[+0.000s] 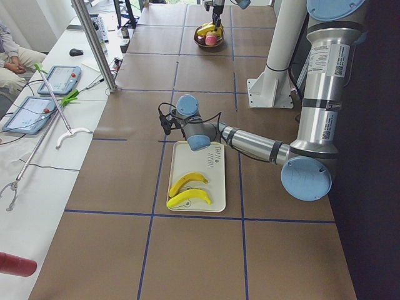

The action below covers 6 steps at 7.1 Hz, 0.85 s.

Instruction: Transfer all bananas from basket to plate

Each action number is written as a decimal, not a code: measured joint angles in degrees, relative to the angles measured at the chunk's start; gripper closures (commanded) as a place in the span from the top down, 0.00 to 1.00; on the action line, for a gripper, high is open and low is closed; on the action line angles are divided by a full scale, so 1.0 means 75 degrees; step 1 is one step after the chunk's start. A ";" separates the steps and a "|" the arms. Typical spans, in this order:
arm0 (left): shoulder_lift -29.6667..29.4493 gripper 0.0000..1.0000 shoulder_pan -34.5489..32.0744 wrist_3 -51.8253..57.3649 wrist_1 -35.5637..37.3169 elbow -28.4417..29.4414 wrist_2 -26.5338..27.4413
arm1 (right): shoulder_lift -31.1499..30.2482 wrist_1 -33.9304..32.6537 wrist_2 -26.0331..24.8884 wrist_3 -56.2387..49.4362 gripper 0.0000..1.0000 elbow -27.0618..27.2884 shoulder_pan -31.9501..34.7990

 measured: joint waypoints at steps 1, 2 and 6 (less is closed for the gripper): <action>0.0012 1.00 0.0000 -0.0002 0.0000 -0.0022 0.0000 | 0.0005 -0.0023 0.0006 0.0000 0.59 -0.0021 -0.0003; 0.0016 1.00 0.0000 -0.0003 0.0000 -0.0037 -0.0003 | 0.0008 -0.0041 0.0006 -0.0002 0.60 -0.0062 -0.0005; 0.0043 1.00 0.0000 -0.0003 -0.0001 -0.0095 -0.0009 | 0.0037 -0.0060 -0.0026 -0.0009 0.51 -0.0187 -0.0014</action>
